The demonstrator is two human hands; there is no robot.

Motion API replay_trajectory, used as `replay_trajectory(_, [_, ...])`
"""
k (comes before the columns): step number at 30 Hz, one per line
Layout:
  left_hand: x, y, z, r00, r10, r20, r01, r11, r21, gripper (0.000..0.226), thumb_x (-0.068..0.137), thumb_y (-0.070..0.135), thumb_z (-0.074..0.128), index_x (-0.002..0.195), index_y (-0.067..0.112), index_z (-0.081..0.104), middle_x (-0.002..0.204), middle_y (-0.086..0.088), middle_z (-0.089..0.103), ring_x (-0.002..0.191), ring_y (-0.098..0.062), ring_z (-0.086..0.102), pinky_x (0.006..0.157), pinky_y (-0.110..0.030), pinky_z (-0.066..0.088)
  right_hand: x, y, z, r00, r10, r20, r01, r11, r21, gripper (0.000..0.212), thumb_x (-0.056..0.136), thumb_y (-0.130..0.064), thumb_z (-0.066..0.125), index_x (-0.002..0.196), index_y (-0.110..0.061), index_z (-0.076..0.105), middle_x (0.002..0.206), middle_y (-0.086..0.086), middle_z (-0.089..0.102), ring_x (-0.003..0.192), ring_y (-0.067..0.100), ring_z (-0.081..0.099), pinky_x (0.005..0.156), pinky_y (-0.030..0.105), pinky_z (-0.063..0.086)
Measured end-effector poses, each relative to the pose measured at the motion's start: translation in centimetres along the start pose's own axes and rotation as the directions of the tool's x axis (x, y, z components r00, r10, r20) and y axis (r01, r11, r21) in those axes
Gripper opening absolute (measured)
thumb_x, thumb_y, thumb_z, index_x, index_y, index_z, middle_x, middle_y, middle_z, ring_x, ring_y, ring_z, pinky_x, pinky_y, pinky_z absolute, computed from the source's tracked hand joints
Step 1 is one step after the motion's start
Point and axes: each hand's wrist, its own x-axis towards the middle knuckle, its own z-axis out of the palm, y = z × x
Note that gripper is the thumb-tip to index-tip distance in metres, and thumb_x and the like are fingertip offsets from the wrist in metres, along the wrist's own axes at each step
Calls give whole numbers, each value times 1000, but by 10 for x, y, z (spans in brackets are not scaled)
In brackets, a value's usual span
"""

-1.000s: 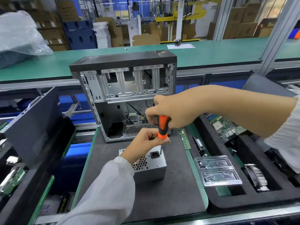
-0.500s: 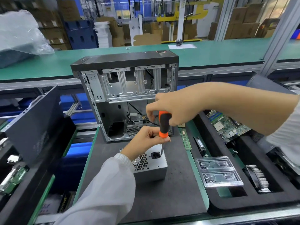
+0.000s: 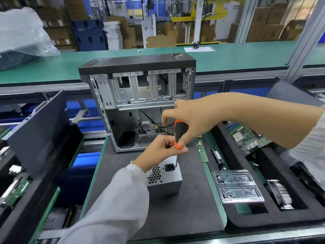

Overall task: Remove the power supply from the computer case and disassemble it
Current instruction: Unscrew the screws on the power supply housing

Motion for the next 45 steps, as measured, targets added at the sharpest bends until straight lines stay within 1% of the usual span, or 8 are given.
replay_trajectory(2, [1,-2,0,1000,11,-7,-11,1000,14,18,87,8,73,75,5,59,55,5,39,54,-2,34,59,-8,34,3,-3,5,995,88,-38,-87,996,29,61,78,-68,58,114,-21,47,82,1,63,63,20,69,54,25,50])
replay_trajectory(5, [1,-1,0,1000,11,4,-11,1000,-11,8,86,11,74,91,11,67,57,1,35,57,-11,33,68,-19,35,9,-3,13,986,116,-116,-116,993,6,50,90,-58,50,93,-8,56,55,5,64,46,19,66,46,23,49])
replay_trajectory(9, [1,-6,-7,999,-28,26,28,1000,0,13,84,16,76,90,6,72,60,-7,17,58,-24,19,71,-31,30,10,1,11,994,12,-104,-7,999,47,7,91,-18,57,97,-21,58,83,-7,57,75,22,68,61,32,54])
replay_trajectory(13, [-5,-17,-20,995,-83,55,78,993,91,18,86,13,74,104,10,71,57,6,18,52,-11,19,59,-18,28,7,4,10,990,-69,-125,81,993,90,26,86,-2,56,96,-25,57,83,-14,48,90,19,53,78,37,50])
replay_trajectory(16, [-10,-25,-30,988,-144,49,131,968,213,16,87,8,72,103,10,71,54,8,22,48,-8,22,71,-24,40,5,7,10,989,-70,-134,86,990,113,27,86,0,54,93,-26,55,81,-15,46,92,20,54,75,36,49])
replay_trajectory(27, [-10,-37,-17,989,-132,66,91,895,438,9,84,13,76,92,16,72,49,12,26,49,-8,24,53,-20,24,3,15,1,990,-46,-135,67,986,151,23,86,-3,61,96,-23,58,83,-16,45,87,26,64,73,39,53])
replay_trajectory(34, [-10,-39,-14,990,-132,50,89,862,498,12,82,16,77,92,18,71,49,10,27,52,-8,26,57,-28,22,5,12,8,993,-11,-119,25,993,115,22,87,-8,62,102,-24,58,97,-5,54,91,22,60,80,42,53])
replay_trajectory(45, [-11,-38,-14,989,-132,59,88,875,475,13,82,15,77,91,19,70,53,9,25,54,-12,26,60,-28,22,9,10,14,989,-13,-146,28,994,103,21,89,-8,58,103,-25,56,80,-16,41,77,12,46,63,29,43])
